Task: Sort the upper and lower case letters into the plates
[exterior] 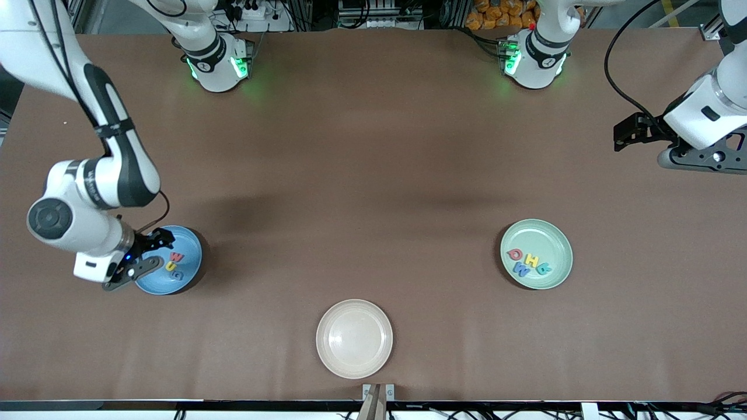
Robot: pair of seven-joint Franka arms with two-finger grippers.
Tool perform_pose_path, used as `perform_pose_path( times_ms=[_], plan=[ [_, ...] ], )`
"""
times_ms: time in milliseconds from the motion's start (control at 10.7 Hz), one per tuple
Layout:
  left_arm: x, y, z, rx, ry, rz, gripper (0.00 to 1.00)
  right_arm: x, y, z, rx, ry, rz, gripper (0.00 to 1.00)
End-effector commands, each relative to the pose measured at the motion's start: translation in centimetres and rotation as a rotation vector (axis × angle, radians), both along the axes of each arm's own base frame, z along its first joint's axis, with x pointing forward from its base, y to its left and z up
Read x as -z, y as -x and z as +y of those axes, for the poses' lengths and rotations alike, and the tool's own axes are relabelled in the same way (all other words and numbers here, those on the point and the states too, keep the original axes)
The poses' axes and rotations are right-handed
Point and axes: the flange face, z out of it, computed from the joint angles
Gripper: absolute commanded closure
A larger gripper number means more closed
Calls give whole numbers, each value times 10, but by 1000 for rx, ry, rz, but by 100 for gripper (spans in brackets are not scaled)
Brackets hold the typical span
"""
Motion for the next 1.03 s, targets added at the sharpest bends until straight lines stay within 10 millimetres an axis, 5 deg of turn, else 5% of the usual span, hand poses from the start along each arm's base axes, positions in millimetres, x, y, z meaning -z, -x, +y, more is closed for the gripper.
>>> perform_pose_path(
  times_ms=[0,187,560,933],
  plan=[
    [-6,7,-1,-11,22,2,0,-28,62,35,8,32,-27,0],
    [-10,6,-6,-47,13,-13,0,-52,88,74,62,55,-52,0],
    [-22,1,-8,-33,9,-41,0,-105,87,58,209,15,-54,0],
    [-35,-3,-11,-39,23,-67,0,-236,66,54,299,-47,24,0]
  ],
)
